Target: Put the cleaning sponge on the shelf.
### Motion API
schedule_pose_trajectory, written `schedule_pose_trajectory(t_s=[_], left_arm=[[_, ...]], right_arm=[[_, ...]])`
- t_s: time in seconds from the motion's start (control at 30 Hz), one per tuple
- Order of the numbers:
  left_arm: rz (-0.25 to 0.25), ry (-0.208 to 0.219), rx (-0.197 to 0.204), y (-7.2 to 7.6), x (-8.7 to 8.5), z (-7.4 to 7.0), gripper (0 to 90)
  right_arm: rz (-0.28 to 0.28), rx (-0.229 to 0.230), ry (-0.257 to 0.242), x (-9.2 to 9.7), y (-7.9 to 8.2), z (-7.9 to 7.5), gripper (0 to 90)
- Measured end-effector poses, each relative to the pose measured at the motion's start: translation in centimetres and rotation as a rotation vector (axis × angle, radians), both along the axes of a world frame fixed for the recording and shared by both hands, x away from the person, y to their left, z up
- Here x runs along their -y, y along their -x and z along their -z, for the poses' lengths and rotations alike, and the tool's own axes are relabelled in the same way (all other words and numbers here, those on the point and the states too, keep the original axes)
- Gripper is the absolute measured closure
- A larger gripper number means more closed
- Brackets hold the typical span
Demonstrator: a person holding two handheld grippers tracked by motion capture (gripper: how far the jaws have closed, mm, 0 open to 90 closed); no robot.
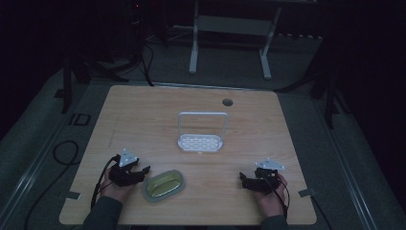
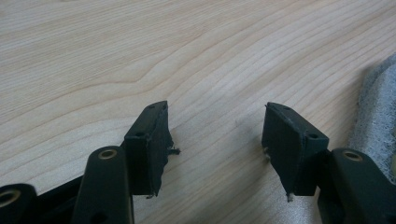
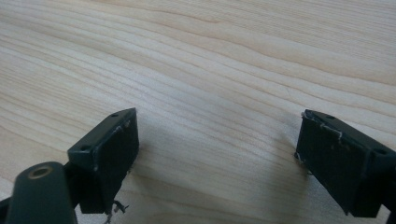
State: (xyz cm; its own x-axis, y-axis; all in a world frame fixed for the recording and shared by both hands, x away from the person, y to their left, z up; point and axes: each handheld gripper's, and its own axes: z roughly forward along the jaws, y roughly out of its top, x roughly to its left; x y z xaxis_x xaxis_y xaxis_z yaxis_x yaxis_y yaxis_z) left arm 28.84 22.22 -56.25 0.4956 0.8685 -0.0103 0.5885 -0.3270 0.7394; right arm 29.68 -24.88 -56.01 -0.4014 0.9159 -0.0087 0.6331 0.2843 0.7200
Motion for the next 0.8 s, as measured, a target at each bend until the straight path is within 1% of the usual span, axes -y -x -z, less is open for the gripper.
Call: schedule_pose_trajectory(t_s=[0.1, 0.13, 0.17, 0.2, 0.27, 0.33, 0.37, 0.43, 0.5, 0.57, 0.63, 0.67, 0.73, 0.8], left_arm=[[-0.001, -0.001, -0.004, 0.0, -0.2, -0.1, 46.1], [-0.001, -0.001, -0.007, 0.1, -0.2, -0.2, 50.7], [-0.001, -0.001, -0.007, 0.1, -0.2, -0.2, 52.9], [-0.01, 0.007, -0.027, 0.1, -0.4, -0.3, 53.4], [-0.009, 0.009, -0.043, 0.0, -0.5, -0.5, 53.8], [0.008, 0.021, -0.07, 0.0, -0.5, -0.7, 53.7], [0.015, 0.018, -0.075, 0.0, -0.5, -0.9, 53.5], [0.03, 0.012, -0.079, 0.1, -0.3, -1.2, 53.6], [0.049, -0.004, -0.077, 0.3, -0.1, -1.7, 54.3], [0.068, 0.001, -0.079, 0.4, 0.0, -2.1, 56.4], [0.079, -0.004, -0.081, 0.6, 0.1, -2.5, 56.7], [0.087, 0.001, -0.084, 0.6, 0.1, -2.7, 57.2], [0.103, -0.006, -0.096, 0.8, 0.2, -3.2, 60.4], [0.11, -0.006, -0.104, 0.9, 0.3, -3.7, 61.1]], right_arm=[[0.0, 0.0, 0.0, 0.0, 0.0, 0.0, 12.7], [-0.001, 0.0, 0.0, 0.0, 0.0, 0.0, 12.7], [0.0, 0.0, -0.001, 0.0, 0.0, 0.0, 12.8], [-0.001, 0.001, -0.001, 0.0, 0.0, 0.0, 13.0], [-0.002, 0.001, 0.0, 0.0, 0.0, 0.0, 13.2], [-0.001, 0.002, 0.0, 0.0, 0.0, 0.0, 13.4], [0.0, 0.002, -0.001, 0.0, 0.1, 0.0, 13.5], [0.001, 0.002, -0.001, 0.0, 0.1, 0.0, 13.5], [0.001, 0.002, -0.001, 0.0, 0.1, 0.0, 13.6], [0.001, 0.003, -0.001, 0.0, 0.1, 0.0, 13.7], [0.002, 0.003, -0.001, 0.0, 0.1, 0.0, 13.8], [0.002, 0.003, -0.001, 0.0, 0.1, 0.0, 13.8], [0.003, 0.003, -0.001, 0.0, 0.1, 0.0, 13.8], [0.003, 0.003, -0.001, -0.1, 0.1, 0.0, 13.8]])
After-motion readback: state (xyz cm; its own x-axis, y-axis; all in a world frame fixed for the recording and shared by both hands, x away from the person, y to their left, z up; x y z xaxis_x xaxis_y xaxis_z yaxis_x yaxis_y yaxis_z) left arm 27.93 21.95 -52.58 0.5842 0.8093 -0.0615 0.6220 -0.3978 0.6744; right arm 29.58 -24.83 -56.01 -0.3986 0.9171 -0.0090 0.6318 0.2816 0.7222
